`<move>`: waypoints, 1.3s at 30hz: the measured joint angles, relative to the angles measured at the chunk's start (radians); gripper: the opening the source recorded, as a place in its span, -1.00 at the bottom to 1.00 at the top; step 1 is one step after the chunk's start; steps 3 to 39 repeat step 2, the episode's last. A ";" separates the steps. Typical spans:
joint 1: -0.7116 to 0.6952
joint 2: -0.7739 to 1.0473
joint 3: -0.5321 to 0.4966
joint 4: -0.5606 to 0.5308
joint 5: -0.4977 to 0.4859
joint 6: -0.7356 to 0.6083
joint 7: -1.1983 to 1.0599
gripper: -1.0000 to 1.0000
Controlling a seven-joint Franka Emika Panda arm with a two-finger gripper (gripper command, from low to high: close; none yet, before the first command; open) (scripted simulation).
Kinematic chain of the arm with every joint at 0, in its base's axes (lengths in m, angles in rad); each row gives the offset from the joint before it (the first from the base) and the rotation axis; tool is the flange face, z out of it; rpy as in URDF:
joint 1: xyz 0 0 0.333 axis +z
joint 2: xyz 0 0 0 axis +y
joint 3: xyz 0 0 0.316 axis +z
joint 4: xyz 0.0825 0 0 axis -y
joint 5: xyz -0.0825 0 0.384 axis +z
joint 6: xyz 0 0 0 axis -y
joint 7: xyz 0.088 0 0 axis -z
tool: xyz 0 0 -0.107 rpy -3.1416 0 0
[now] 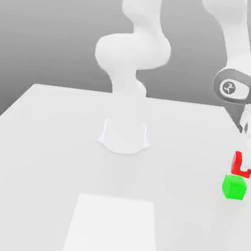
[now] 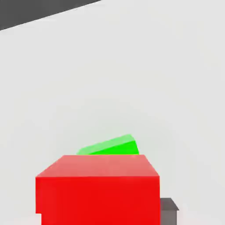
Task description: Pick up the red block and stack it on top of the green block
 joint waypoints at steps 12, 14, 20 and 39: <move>0.000 0.000 0.000 0.000 0.000 0.000 0.000 1.00; 0.000 0.000 0.000 0.000 0.000 0.000 0.000 1.00; 0.000 0.000 0.000 0.000 0.000 0.000 0.000 1.00; 0.000 0.000 0.000 0.000 0.000 0.000 0.000 1.00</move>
